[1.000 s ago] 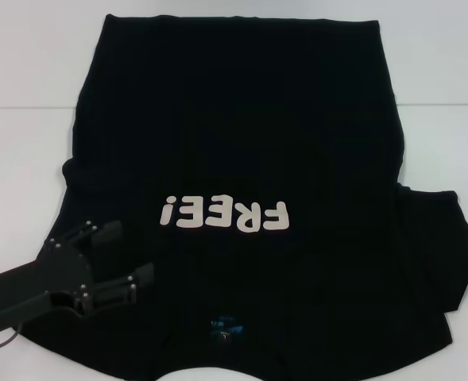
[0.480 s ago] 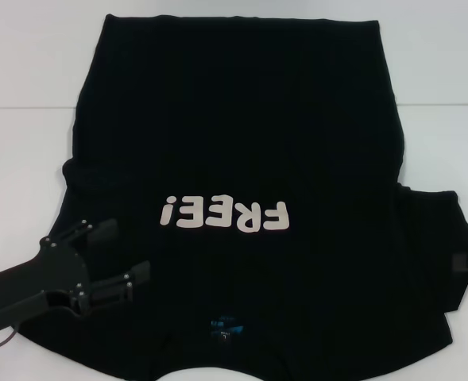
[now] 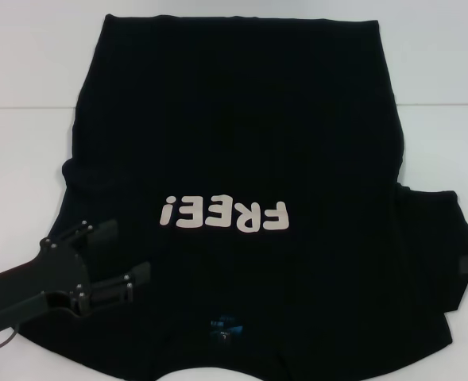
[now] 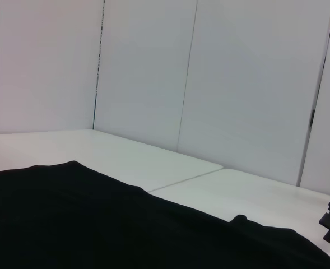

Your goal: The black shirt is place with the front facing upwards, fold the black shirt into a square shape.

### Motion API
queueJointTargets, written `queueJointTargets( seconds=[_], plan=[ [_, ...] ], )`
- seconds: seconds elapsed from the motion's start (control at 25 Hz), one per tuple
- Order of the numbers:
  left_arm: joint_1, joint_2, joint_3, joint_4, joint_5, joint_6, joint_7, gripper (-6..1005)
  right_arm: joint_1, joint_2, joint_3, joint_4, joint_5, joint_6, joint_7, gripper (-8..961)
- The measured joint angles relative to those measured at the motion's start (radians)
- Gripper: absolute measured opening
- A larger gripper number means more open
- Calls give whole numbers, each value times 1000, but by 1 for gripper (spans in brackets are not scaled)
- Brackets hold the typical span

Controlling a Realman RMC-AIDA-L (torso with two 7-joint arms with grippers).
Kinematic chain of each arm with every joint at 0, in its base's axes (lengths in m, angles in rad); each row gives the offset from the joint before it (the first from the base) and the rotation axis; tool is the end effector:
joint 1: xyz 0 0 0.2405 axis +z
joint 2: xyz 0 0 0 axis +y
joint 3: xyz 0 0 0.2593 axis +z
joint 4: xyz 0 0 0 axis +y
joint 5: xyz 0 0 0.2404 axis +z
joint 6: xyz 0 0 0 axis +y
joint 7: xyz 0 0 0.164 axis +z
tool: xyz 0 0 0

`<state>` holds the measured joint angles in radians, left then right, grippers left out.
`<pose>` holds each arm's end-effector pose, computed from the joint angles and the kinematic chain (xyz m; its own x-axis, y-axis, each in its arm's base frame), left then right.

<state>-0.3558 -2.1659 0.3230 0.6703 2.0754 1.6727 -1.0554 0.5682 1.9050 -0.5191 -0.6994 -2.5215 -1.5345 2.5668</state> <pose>-0.3343 0.2948 -0.0076 0.7438 0.2101 0.6345 0.5087 -0.7937 -0.3335 0.3659 0.3650 0.0672 -0.0582 -0.9459 -0.3191 -0.9929 0.0881 -0.0803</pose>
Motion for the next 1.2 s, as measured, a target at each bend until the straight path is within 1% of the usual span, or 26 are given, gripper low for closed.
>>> queueJointTargets(
  seconds=[0.12, 0.36, 0.88, 1.2],
  plan=[
    [0, 0, 1, 0, 0, -2, 0, 920, 1, 1, -9, 5, -7, 19, 4, 728],
    [0, -2, 4, 0, 0, -5, 0, 920, 11, 10, -23, 13, -11, 45, 4, 726],
    [0, -2, 2, -2, 0, -6, 0, 919, 36, 13, -57, 54, -11, 92, 4, 722],
    [-3, -2, 1, -2, 0, -7, 0, 919, 50, 16, -59, 64, -11, 107, 4, 719]
  ],
)
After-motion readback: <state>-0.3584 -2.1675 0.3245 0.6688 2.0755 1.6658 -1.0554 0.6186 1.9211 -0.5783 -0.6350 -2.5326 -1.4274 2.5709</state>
